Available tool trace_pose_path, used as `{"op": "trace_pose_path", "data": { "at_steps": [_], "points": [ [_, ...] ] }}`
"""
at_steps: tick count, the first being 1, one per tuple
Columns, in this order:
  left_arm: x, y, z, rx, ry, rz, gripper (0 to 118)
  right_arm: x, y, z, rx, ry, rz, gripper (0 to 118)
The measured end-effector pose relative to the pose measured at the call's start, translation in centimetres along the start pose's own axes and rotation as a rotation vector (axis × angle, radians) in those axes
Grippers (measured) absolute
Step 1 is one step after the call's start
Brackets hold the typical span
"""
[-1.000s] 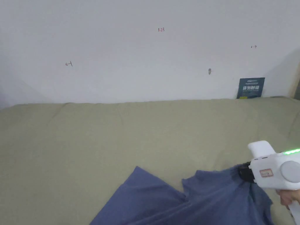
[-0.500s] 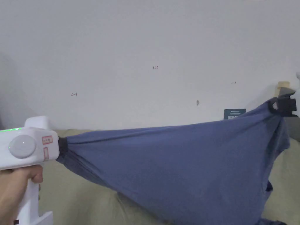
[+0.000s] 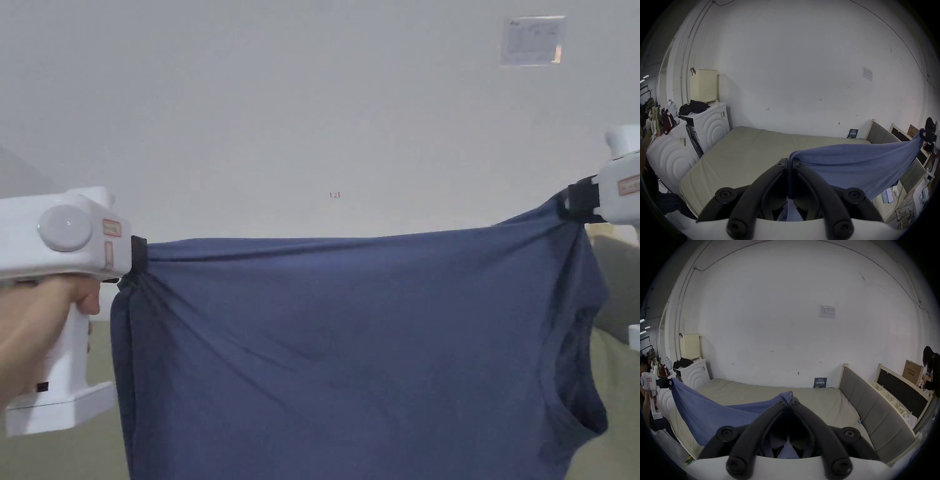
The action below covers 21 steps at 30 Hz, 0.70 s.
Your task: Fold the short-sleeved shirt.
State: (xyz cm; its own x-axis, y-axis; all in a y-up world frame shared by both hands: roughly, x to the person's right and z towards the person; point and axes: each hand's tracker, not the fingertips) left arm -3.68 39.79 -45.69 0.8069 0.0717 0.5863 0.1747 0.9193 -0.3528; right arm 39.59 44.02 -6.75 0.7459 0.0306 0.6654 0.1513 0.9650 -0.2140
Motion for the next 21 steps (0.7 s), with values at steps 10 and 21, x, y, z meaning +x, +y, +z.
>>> {"op": "trace_pose_path", "data": {
  "at_steps": [10, 21],
  "points": [
    [1.0, 3.1, -6.6, -0.04, 0.044, -0.002, 3, -1.8, 5.3, -6.5, -0.023, -0.048, 0.072, 2],
    [5.3, 8.5, -18.0, -0.038, 0.109, -0.021, 3, -1.3, 10.9, -19.4, -0.027, -0.109, 0.09, 2]
  ]
}}
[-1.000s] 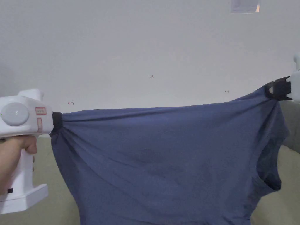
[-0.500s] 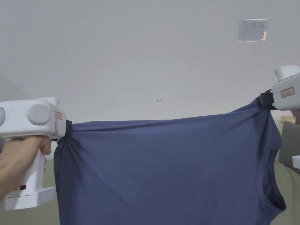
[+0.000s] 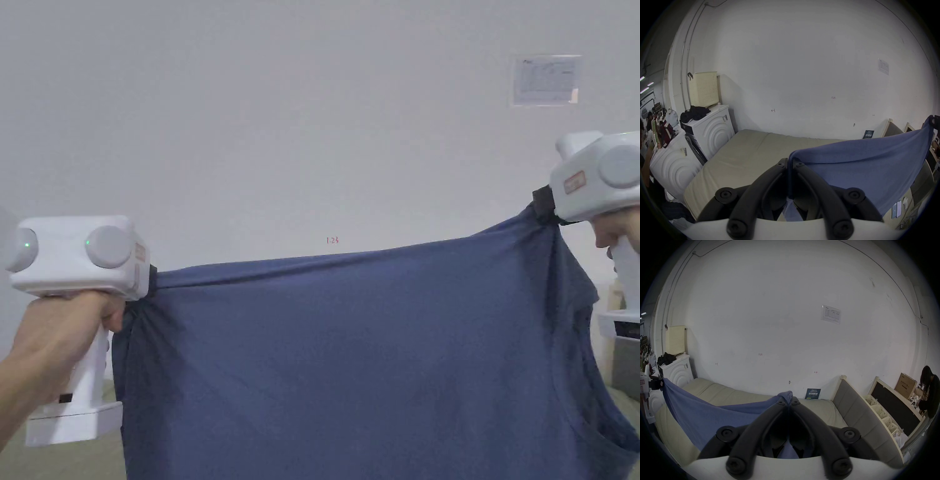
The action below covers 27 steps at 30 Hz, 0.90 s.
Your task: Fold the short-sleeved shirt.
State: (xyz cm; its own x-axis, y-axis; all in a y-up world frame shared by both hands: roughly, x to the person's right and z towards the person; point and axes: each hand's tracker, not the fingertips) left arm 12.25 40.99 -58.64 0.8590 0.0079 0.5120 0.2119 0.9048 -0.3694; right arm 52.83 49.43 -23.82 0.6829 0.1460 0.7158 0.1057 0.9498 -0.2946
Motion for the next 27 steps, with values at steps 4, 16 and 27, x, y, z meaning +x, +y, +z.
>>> {"op": "trace_pose_path", "data": {
  "at_steps": [4, 16, 27],
  "points": [
    [2.0, 2.3, -4.2, 0.018, 0.036, -0.014, 3, 0.2, 2.1, -4.2, 0.022, -0.007, -0.028, 2],
    [6.6, 5.1, -15.0, 0.055, 0.099, -0.007, 3, -0.7, 3.5, -13.9, 0.052, -0.027, -0.04, 2],
    [7.4, -2.1, -25.4, -0.023, 0.139, -0.02, 3, -3.0, -9.5, -21.3, -0.057, -0.012, -0.021, 2]
  ]
}}
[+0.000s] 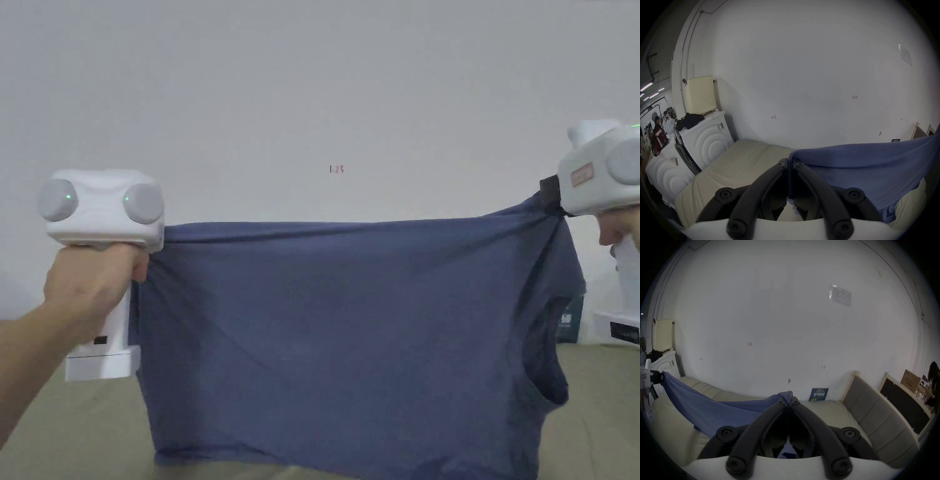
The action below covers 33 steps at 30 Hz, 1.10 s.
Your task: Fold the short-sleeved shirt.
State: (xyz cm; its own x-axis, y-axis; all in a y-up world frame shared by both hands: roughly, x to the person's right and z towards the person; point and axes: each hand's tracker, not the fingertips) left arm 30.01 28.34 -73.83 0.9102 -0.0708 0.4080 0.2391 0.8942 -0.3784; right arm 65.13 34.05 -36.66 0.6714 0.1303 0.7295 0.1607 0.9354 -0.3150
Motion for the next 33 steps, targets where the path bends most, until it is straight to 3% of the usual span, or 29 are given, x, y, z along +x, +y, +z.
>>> {"op": "trace_pose_path", "data": {
  "at_steps": [2, 4, 7, 9, 10, 11, 13, 14, 16, 19, 20, 21, 27, 33],
  "points": [
    [-0.1, -3.8, -1.4, -0.03, -0.002, -0.024, 3, -0.2, -4.2, 0.4, -0.037, 0.051, -0.051, 2],
    [-0.5, -8.1, -2.0, -0.095, -0.018, -0.052, 3, -0.2, -7.9, 0.2, -0.095, 0.069, -0.023, 2],
    [-1.9, -14.5, -1.1, -0.161, -0.059, -0.074, 3, -0.4, -15.0, 3.6, -0.138, 0.131, -0.046, 2],
    [-3.1, -19.1, 0.6, -0.2, -0.066, -0.064, 3, 0.0, -19.4, 6.3, -0.209, 0.153, -0.059, 2],
    [-4.1, -21.3, 2.1, -0.243, -0.098, -0.127, 3, 0.0, -21.8, 8.1, -0.225, 0.124, -0.076, 2],
    [-5.0, -23.5, 3.8, -0.205, -0.104, -0.08, 3, 0.3, -23.9, 9.6, -0.274, 0.149, -0.023, 2],
    [-6.6, -27.3, 6.5, -0.248, -0.132, -0.1, 3, 0.7, -28.1, 12.9, -0.296, 0.113, -0.027, 2],
    [-7.5, -28.6, 7.7, -0.279, -0.139, -0.1, 3, 1.0, -30.0, 14.8, -0.319, 0.158, -0.055, 2],
    [-9.1, -31.7, 10.6, -0.304, -0.154, -0.091, 3, 1.8, -33.7, 18.8, -0.341, 0.16, -0.148, 2],
    [-11.2, -35.8, 14.8, -0.364, -0.165, -0.151, 3, 1.4, -38.3, 24.3, -0.376, 0.166, -0.109, 2],
    [-12.0, -37.1, 16.1, -0.378, -0.168, -0.166, 3, 0.9, -39.0, 26.8, -0.425, 0.204, -0.093, 2],
    [-12.7, -38.0, 17.1, -0.382, -0.159, -0.156, 3, 0.8, -40.3, 28.3, -0.402, 0.18, -0.097, 2],
    [-18.2, -42.7, 22.6, -0.423, -0.173, -0.09, 3, 2.2, -45.7, 35.0, -0.45, 0.208, -0.216, 2],
    [-19.9, -45.3, 29.1, -0.38, -0.191, -0.091, 3, 2.6, -47.4, 39.4, -0.471, 0.201, -0.245, 2]
  ]
}}
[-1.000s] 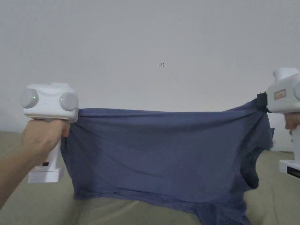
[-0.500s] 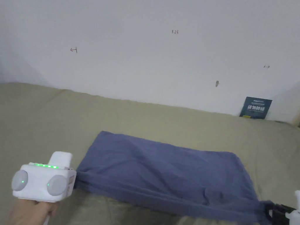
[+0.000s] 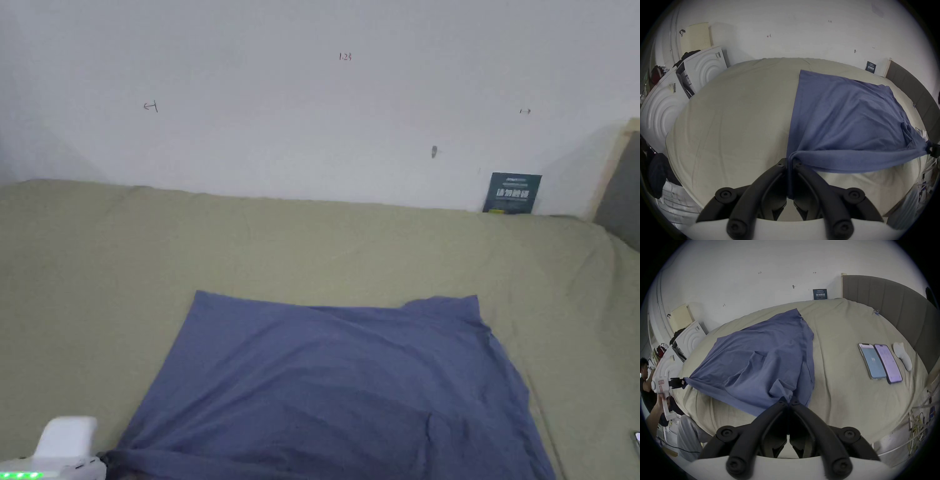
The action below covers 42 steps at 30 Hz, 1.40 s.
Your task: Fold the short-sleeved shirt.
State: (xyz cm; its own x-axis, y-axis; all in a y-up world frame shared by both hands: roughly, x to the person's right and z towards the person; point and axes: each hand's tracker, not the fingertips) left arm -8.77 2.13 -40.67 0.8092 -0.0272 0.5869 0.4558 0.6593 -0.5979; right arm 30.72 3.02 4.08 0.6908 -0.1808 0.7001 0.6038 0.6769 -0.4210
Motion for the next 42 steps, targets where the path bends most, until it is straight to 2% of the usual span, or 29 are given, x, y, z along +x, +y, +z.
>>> {"op": "trace_pose_path", "data": {
  "at_steps": [5, 11, 12, 13, 14, 15, 16, 20, 21, 22, 23, 24, 25, 26, 27, 28, 31, 32, 33, 34, 35, 37, 40, 42],
  "points": [
    [-0.1, -2.9, 2.0, -0.024, -0.032, 0.014, 3, 1.0, -1.2, 1.2, -0.03, 0.007, 0.006, 2],
    [-0.5, -4.1, 1.5, -0.063, -0.105, 0.05, 4, 2.2, -1.4, -1.0, -0.049, -0.004, -0.019, 4],
    [-0.7, -4.1, 1.6, -0.074, -0.135, 0.08, 16, 2.1, -1.3, -1.0, -0.048, -0.007, -0.034, 24],
    [-1.2, -4.1, 1.4, -0.08, -0.12, 0.093, 47, 1.9, -1.2, -1.1, -0.058, -0.044, -0.053, 61],
    [-1.3, -4.1, 1.5, -0.088, -0.098, 0.092, 95, 1.9, -1.2, -1.1, -0.063, -0.045, -0.052, 104],
    [-1.4, -4.3, 1.7, -0.092, -0.092, 0.092, 118, 1.0, -1.6, -0.6, -0.06, -0.03, -0.049, 118],
    [-2.4, -4.2, 2.8, -0.058, -0.087, 0.126, 115, 0.8, -1.6, -0.1, -0.021, -0.074, -0.064, 117],
    [-3.9, -2.9, 6.0, -0.074, -0.087, 0.145, 115, 0.0, -2.2, 0.4, -0.039, -0.087, -0.03, 117],
    [-3.0, -5.1, 5.6, -0.08, -0.095, 0.134, 115, -0.5, -2.3, 0.4, -0.047, -0.087, -0.009, 117],
    [-3.1, -5.5, 6.1, -0.082, -0.094, 0.122, 113, -1.1, -2.5, 0.5, -0.046, -0.1, 0.013, 115],
    [-3.1, -5.8, 6.5, -0.082, -0.088, 0.1, 104, -1.8, -3.3, 1.4, -0.03, -0.101, 0.03, 108],
    [-3.2, -6.1, 6.9, -0.079, -0.091, 0.063, 65, -2.1, -3.6, 1.5, -0.013, -0.093, 0.047, 77],
    [-3.2, -6.3, 6.9, -0.08, -0.076, 0.061, 10, -2.5, -4.0, 1.3, -0.013, -0.097, 0.046, 32],
    [-3.2, -6.6, 6.6, -0.087, -0.062, 0.072, 0, -2.8, -4.2, 1.0, -0.018, -0.106, 0.065, 0],
    [-3.2, -6.7, 6.9, -0.033, -0.046, 0.074, 0, -3.0, -4.0, 1.0, -0.012, -0.139, 0.082, 0],
    [-4.4, -6.8, 5.9, -0.126, -0.117, 0.086, 0, -3.2, -4.3, 0.7, -0.001, -0.129, 0.072, 0],
    [-6.7, -6.3, 4.6, -0.096, -0.146, 0.106, 0, -2.1, -4.5, 0.0, -0.028, -0.086, 0.027, 0],
    [-7.3, -5.9, 4.1, -0.078, -0.154, 0.104, 12, -2.1, -4.4, -0.3, -0.027, -0.091, 0.029, 0],
    [-4.9, -5.9, 5.1, -0.023, -0.087, 0.061, 64, -2.2, -4.3, -0.6, -0.034, -0.09, 0.03, 0],
    [-4.5, -5.6, 4.7, -0.022, -0.078, 0.059, 110, -2.3, -4.3, -0.4, -0.037, -0.085, 0.037, 0],
    [-4.3, -5.3, 3.8, -0.034, -0.083, 0.06, 118, -2.3, -4.4, 0.0, -0.035, -0.086, 0.042, 0],
    [-4.7, -3.9, 3.1, -0.083, -0.13, 0.12, 116, -2.3, -4.1, -0.5, -0.046, -0.082, 0.046, 0],
    [-4.3, -1.9, 0.9, -0.085, -0.103, 0.053, 116, -2.2, -4.0, -0.2, -0.053, -0.083, 0.052, 0],
    [-2.6, -4.6, -0.6, -0.094, -0.077, 0.021, 114, -2.0, -4.0, -0.6, -0.057, -0.082, 0.043, 0]
  ]
}}
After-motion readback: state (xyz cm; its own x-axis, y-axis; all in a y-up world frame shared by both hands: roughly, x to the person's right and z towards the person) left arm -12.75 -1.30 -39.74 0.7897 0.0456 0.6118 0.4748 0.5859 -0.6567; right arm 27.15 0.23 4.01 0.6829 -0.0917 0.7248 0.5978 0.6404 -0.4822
